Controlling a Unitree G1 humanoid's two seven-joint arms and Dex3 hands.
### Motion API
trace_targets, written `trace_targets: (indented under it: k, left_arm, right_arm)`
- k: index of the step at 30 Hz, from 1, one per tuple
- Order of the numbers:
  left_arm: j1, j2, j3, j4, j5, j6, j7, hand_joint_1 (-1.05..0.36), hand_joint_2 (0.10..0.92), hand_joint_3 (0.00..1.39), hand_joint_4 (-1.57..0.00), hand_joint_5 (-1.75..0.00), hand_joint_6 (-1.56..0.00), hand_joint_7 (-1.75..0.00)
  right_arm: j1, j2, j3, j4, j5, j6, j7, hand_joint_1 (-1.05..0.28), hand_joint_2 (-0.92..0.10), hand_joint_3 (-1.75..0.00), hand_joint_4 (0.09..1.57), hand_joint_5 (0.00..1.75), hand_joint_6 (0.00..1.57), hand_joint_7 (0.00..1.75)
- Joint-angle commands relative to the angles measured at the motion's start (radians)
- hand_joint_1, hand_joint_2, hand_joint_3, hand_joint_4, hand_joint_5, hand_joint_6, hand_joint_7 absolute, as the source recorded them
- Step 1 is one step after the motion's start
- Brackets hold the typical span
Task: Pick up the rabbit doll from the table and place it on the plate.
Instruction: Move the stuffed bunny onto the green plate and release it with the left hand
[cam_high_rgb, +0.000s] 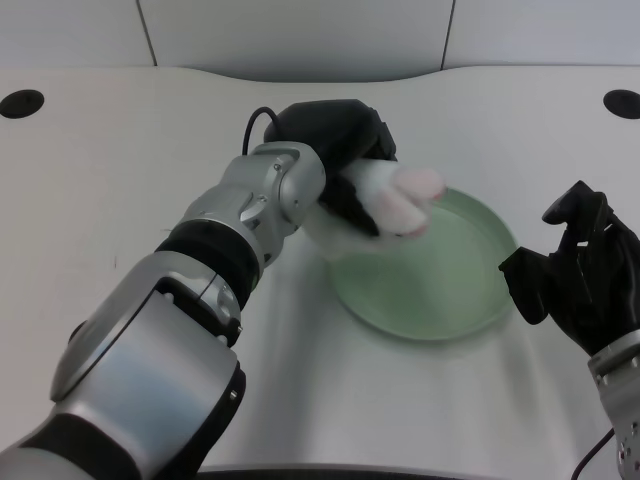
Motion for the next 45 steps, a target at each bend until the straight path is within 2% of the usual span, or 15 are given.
trace_targets:
  k: [1, 6, 9, 12, 17, 20, 23, 25, 26, 28, 31, 35, 38, 41, 45]
  left_arm:
    - [0.018, -0.011, 0.001, 0.01, 0.0, -0.017, 0.009, -0.15, 0.765, 0.0, -1.16, -1.1, -1.32, -0.71]
    - [0.025, -0.021, -0.003, 0.012, 0.006, -0.024, 0.029, -0.14, 0.73, 0.0, -1.06, -1.33, -1.2, -0.95]
    - [0.025, -0.028, 0.002, 0.013, 0.002, -0.021, 0.027, -0.16, 0.758, 0.01, -1.05, -1.3, -1.16, -0.99]
    - [0.022, -0.035, -0.002, 0.014, 0.007, -0.012, 0.026, -0.15, 0.756, 0.0, -1.08, -1.22, -1.17, -0.94]
    - [0.024, -0.04, 0.006, 0.015, -0.001, -0.02, 0.013, -0.14, 0.782, 0.01, -1.05, -1.22, -1.16, -0.92]
    - [0.033, -0.037, 0.018, 0.014, -0.016, -0.038, -0.004, -0.22, 0.793, 0.01, -1.04, -1.07, -1.14, -0.82]
    - [0.035, -0.036, 0.034, 0.017, -0.029, -0.039, -0.043, -0.37, 0.773, 0.0, -1.01, -0.68, -1.21, -0.25]
    - [0.036, -0.034, 0.036, 0.017, -0.029, -0.035, -0.06, -0.43, 0.768, 0.0, -1.04, -0.37, -1.14, -0.05]
    - [0.036, -0.033, 0.034, 0.017, -0.027, -0.034, -0.064, -0.5, 0.772, 0.0, -0.94, -0.22, -1.01, -0.02]
    - [0.038, -0.027, 0.026, 0.016, -0.021, -0.034, -0.073, -0.57, 0.777, 0.0, -0.79, -0.08, -0.83, -0.01]
    - [0.035, -0.024, 0.02, 0.016, -0.019, -0.023, -0.093, -0.68, 0.791, 0.01, -0.52, -0.01, -0.61, 0.0]
    - [0.023, -0.022, 0.02, 0.015, -0.021, -0.001, -0.132, -0.8, 0.816, 0.01, -0.27, 0.0, -0.42, 0.0]
    - [0.021, -0.02, 0.023, 0.014, -0.024, 0.005, -0.145, -0.85, 0.82, 0.01, -0.2, 0.0, -0.37, 0.0]
    - [0.017, -0.02, 0.025, 0.014, -0.027, 0.021, -0.164, -0.9, 0.82, 0.0, -0.14, 0.0, -0.32, 0.0]
    - [0.018, -0.019, 0.03, 0.013, -0.029, 0.028, -0.165, -0.92, 0.813, 0.0, -0.09, 0.0, -0.29, 0.0]
  right_arm:
    - [-0.004, -0.013, -0.011, 0.021, 0.008, -0.011, 0.017, -0.48, -0.71, -1.06, 1.57, 1.75, 1.57, 1.75]
    - [0.0, -0.006, -0.011, 0.023, 0.004, -0.02, 0.021, -0.5, -0.7, -1.07, 1.57, 1.75, 1.57, 1.75]
    - [0.002, 0.0, -0.017, 0.022, 0.016, -0.013, 0.024, -0.5, -0.7, -1.05, 1.57, 1.75, 1.57, 1.75]
    - [0.009, 0.0, -0.007, 0.004, 0.012, -0.009, 0.019, -0.5, -0.7, -1.05, 1.57, 1.75, 1.57, 1.75]
    - [0.009, -0.004, -0.004, 0.026, 0.012, -0.028, 0.048, -0.49, -0.71, -1.05, 1.57, 1.75, 1.57, 1.75]
    - [0.013, 0.004, 0.001, 0.02, 0.007, -0.037, 0.049, -0.51, -0.69, -1.03, 1.57, 1.75, 1.57, 1.75]
    - [0.012, 0.006, 0.002, 0.019, 0.01, -0.036, 0.048, -0.51, -0.7, -1.03, 1.57, 1.75, 1.57, 1.75]
    - [0.012, 0.007, 0.003, 0.016, 0.012, -0.037, 0.049, -0.51, -0.71, -1.04, 1.57, 1.75, 1.57, 1.75]
    - [0.011, 0.009, 0.003, 0.016, 0.014, -0.04, 0.053, -0.51, -0.71, -1.05, 1.57, 1.75, 1.57, 1.75]
    - [0.013, 0.009, 0.011, 0.016, -0.005, -0.059, 0.048, -0.51, -0.71, -1.05, 1.57, 1.75, 1.57, 1.75]
    - [0.014, 0.01, 0.011, 0.016, 0.002, -0.057, 0.045, -0.52, -0.7, -1.05, 1.57, 1.75, 1.57, 1.75]
    - [0.009, 0.004, 0.001, 0.025, 0.027, -0.042, 0.063, -0.51, -0.71, -1.05, 1.57, 1.75, 1.57, 1.75]
    - [0.01, 0.007, 0.001, 0.012, 0.025, -0.029, 0.044, -0.51, -0.7, -1.05, 1.57, 1.75, 1.57, 1.75]
    - [0.012, 0.009, -0.001, 0.017, 0.029, -0.039, 0.06, -0.5, -0.71, -1.05, 1.57, 1.75, 1.57, 1.75]
    - [0.009, 0.01, -0.002, 0.02, 0.021, -0.039, 0.047, -0.5, -0.7, -1.05, 1.57, 1.75, 1.57, 1.75]
